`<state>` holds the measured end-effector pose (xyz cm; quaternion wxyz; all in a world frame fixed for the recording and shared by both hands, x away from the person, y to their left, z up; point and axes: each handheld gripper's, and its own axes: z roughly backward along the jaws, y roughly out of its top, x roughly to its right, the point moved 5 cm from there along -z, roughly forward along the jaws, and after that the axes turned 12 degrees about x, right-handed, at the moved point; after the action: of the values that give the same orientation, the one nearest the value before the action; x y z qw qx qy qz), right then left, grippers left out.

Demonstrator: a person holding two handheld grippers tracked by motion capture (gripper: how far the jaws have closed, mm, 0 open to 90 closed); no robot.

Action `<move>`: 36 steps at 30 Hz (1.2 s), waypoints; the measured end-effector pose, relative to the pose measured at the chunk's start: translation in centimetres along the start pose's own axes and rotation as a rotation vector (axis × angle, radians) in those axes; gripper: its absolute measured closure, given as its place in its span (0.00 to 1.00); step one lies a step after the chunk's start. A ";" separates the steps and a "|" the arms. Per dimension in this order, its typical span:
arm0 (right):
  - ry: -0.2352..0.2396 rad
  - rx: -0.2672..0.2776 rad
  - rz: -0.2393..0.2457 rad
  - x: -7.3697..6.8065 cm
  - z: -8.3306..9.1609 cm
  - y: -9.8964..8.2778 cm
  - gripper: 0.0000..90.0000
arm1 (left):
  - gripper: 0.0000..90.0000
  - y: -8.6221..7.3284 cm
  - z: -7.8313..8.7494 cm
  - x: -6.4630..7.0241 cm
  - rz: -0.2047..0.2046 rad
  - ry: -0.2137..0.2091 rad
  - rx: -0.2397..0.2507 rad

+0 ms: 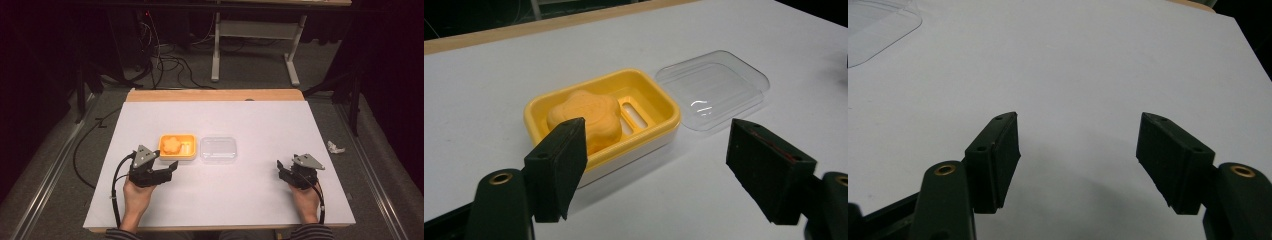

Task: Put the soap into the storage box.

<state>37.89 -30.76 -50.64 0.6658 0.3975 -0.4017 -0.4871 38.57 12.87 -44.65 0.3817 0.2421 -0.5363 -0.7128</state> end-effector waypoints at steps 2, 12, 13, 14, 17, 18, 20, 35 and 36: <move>0.000 0.001 0.000 0.0 0.0 0.0 0.38 | 0.27 -0.1 0.0 0.0 -0.004 0.000 -0.003; -0.004 0.002 -0.002 0.0 0.0 0.0 0.38 | 0.26 -0.7 -0.1 0.4 -0.008 -0.007 -0.012; -0.004 0.002 -0.001 0.0 0.0 0.0 0.38 | 0.26 -0.8 0.0 0.5 -0.010 -0.007 -0.013; -0.004 0.002 -0.001 0.0 0.0 0.0 0.38 | 0.26 -0.8 0.0 0.5 -0.012 -0.007 -0.012; -0.004 0.003 0.000 0.0 0.0 0.0 0.38 | 0.26 -1.0 -0.1 0.7 -0.013 -0.008 -0.016; -0.004 0.003 0.000 0.0 0.0 0.0 0.38 | 0.26 -1.1 -0.1 0.8 -0.012 -0.010 -0.016; -0.005 0.003 -0.001 0.0 0.0 0.0 0.38 | 0.26 -1.3 -0.2 0.9 -0.011 -0.012 -0.017; -0.008 0.005 -0.001 0.0 0.0 0.0 0.38 | 0.26 -2.4 -0.9 1.7 -0.006 -0.031 -0.043; -0.008 0.005 -0.001 0.0 0.0 0.0 0.38 | 0.26 -2.4 -1.0 1.7 -0.008 -0.035 -0.045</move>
<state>37.88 -30.73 -50.63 0.6630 0.3973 -0.4053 -0.4881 37.58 11.22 -47.15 0.3748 0.2229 -0.5258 -0.7303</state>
